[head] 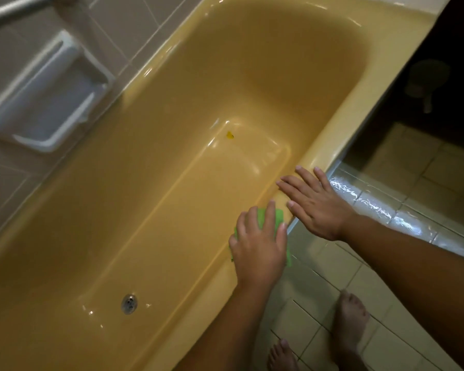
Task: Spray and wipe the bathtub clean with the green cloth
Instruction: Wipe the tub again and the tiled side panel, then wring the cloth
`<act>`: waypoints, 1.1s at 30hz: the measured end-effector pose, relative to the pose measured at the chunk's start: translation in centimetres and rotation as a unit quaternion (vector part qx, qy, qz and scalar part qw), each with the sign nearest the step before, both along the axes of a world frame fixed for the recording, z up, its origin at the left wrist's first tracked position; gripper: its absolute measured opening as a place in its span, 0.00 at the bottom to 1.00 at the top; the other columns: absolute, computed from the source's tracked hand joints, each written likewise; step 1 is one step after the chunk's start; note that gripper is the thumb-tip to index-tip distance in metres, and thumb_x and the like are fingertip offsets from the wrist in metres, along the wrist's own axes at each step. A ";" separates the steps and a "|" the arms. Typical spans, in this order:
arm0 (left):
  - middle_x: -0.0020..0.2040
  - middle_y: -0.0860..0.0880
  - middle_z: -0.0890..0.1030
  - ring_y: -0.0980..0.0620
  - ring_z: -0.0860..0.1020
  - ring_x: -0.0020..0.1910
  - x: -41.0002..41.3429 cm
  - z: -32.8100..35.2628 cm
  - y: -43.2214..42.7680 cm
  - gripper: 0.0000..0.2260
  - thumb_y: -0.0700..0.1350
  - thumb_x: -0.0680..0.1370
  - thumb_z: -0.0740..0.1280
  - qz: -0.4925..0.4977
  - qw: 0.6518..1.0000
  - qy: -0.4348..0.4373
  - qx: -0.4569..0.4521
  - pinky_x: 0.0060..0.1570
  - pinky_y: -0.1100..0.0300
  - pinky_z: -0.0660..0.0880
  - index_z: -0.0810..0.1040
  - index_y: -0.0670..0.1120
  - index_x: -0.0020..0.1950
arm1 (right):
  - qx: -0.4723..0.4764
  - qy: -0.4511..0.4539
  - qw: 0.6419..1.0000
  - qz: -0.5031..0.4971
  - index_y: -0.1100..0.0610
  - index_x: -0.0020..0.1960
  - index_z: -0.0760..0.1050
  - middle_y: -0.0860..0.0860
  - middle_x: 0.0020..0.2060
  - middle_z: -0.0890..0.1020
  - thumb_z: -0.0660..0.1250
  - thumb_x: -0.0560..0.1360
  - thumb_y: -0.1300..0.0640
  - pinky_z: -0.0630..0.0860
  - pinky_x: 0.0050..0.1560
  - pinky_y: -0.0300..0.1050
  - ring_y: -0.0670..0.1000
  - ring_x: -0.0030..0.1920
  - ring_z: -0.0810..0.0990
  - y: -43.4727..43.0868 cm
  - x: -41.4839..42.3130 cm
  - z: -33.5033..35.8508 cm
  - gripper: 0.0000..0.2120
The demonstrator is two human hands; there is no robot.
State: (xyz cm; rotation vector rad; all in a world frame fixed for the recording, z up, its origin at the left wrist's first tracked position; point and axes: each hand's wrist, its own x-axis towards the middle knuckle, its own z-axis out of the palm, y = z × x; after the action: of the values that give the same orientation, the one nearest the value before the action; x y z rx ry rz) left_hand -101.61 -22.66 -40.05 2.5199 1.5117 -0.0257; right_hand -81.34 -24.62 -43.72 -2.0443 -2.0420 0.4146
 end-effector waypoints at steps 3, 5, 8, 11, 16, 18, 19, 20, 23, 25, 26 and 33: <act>0.72 0.47 0.72 0.42 0.72 0.72 -1.9 0.1 -1.5 0.25 0.62 0.84 0.53 0.022 0.999 0.023 -0.014 0.53 0.41 0.77 0.64 0.57 0.80 | -0.002 -0.009 1.000 0.003 0.50 0.84 0.55 0.48 0.81 0.63 0.40 0.87 0.42 0.35 0.81 0.57 0.53 0.83 0.46 0.3 1.2 0.1 0.28; 0.70 0.45 0.75 0.41 0.74 0.68 -0.5 -0.3 -1.0 0.26 0.61 0.83 0.54 0.061 0.998 0.021 -0.022 0.52 0.41 0.77 0.66 0.54 0.79 | 0.009 -0.007 1.000 0.003 0.50 0.84 0.57 0.49 0.80 0.65 0.42 0.87 0.43 0.37 0.81 0.57 0.54 0.83 0.49 0.6 2.2 0.1 0.28; 0.68 0.45 0.76 0.42 0.77 0.64 4.3 -0.4 0.7 0.25 0.60 0.83 0.55 0.077 0.997 0.013 -0.021 0.49 0.43 0.78 0.67 0.52 0.78 | 0.010 0.005 1.000 0.004 0.51 0.84 0.56 0.49 0.80 0.65 0.42 0.87 0.43 0.35 0.81 0.57 0.55 0.83 0.48 1.0 3.9 -0.3 0.28; 0.68 0.45 0.76 0.43 0.76 0.64 9.2 -0.5 2.6 0.24 0.60 0.84 0.56 0.051 0.999 -0.004 -0.013 0.49 0.45 0.77 0.67 0.52 0.78 | 0.015 0.021 1.000 -0.011 0.52 0.83 0.57 0.49 0.80 0.64 0.41 0.87 0.43 0.35 0.81 0.58 0.55 0.84 0.47 1.6 6.4 -0.7 0.28; 0.70 0.46 0.74 0.44 0.73 0.67 16.8 -1.1 4.6 0.24 0.60 0.85 0.55 0.025 1.000 -0.015 0.010 0.51 0.45 0.77 0.66 0.52 0.79 | 0.022 0.027 0.999 -0.039 0.54 0.83 0.58 0.50 0.80 0.64 0.43 0.87 0.44 0.38 0.81 0.61 0.55 0.84 0.48 3.4 12.8 -1.2 0.28; 0.70 0.45 0.74 0.44 0.73 0.68 18.9 -0.8 5.8 0.25 0.61 0.85 0.54 0.021 0.999 -0.023 0.010 0.51 0.45 0.77 0.65 0.51 0.80 | 0.038 0.015 0.999 -0.014 0.54 0.84 0.56 0.50 0.82 0.60 0.43 0.87 0.45 0.38 0.81 0.60 0.54 0.84 0.46 3.9 14.3 -1.2 0.28; 0.71 0.45 0.74 0.43 0.73 0.68 20.5 -1.0 6.1 0.25 0.61 0.85 0.54 0.019 0.999 -0.023 0.015 0.52 0.44 0.77 0.64 0.51 0.80 | 0.033 0.017 0.999 -0.013 0.54 0.84 0.55 0.49 0.83 0.58 0.44 0.87 0.45 0.36 0.81 0.59 0.53 0.84 0.44 4.3 15.9 -1.1 0.28; 0.71 0.45 0.73 0.43 0.73 0.69 21.9 -1.0 6.5 0.25 0.61 0.85 0.53 0.014 1.000 -0.021 0.018 0.53 0.44 0.78 0.64 0.51 0.80 | 0.034 0.018 0.999 -0.019 0.54 0.84 0.53 0.49 0.84 0.55 0.44 0.87 0.45 0.35 0.81 0.58 0.52 0.84 0.42 4.6 17.4 -1.1 0.28; 0.72 0.45 0.73 0.43 0.72 0.69 25.8 -1.3 7.7 0.25 0.60 0.85 0.52 0.009 0.999 -0.025 0.020 0.54 0.43 0.78 0.63 0.51 0.81 | 0.035 0.028 0.998 -0.047 0.56 0.85 0.51 0.49 0.84 0.51 0.46 0.87 0.47 0.34 0.81 0.57 0.50 0.84 0.39 5.2 21.5 -1.0 0.29; 0.72 0.46 0.73 0.43 0.72 0.70 28.4 -1.4 8.5 0.26 0.59 0.85 0.51 0.016 0.999 -0.030 0.023 0.54 0.42 0.78 0.63 0.52 0.81 | 0.030 0.043 0.995 -0.080 0.57 0.85 0.49 0.50 0.84 0.49 0.45 0.87 0.46 0.34 0.81 0.57 0.50 0.83 0.38 5.3 23.9 -0.9 0.29; 0.73 0.46 0.73 0.43 0.72 0.70 29.7 -1.4 8.8 0.26 0.59 0.85 0.51 0.019 0.999 -0.034 0.022 0.55 0.42 0.78 0.62 0.52 0.81 | 0.024 0.049 0.994 -0.093 0.56 0.85 0.48 0.49 0.85 0.48 0.45 0.87 0.45 0.35 0.81 0.57 0.50 0.83 0.37 5.3 25.0 -0.9 0.30; 0.75 0.44 0.71 0.41 0.69 0.75 38.7 -2.0 11.4 0.25 0.59 0.85 0.52 0.018 0.997 -0.055 0.043 0.61 0.38 0.76 0.62 0.51 0.81 | 0.020 0.148 0.975 -0.165 0.53 0.85 0.45 0.45 0.84 0.42 0.44 0.87 0.46 0.40 0.83 0.59 0.45 0.82 0.35 5.0 30.9 -0.9 0.28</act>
State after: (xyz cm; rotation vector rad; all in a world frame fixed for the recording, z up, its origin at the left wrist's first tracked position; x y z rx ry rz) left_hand -62.87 -11.30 -42.07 2.5130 1.5462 0.1832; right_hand -50.44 -19.66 -44.58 -2.0984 -1.4971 0.5678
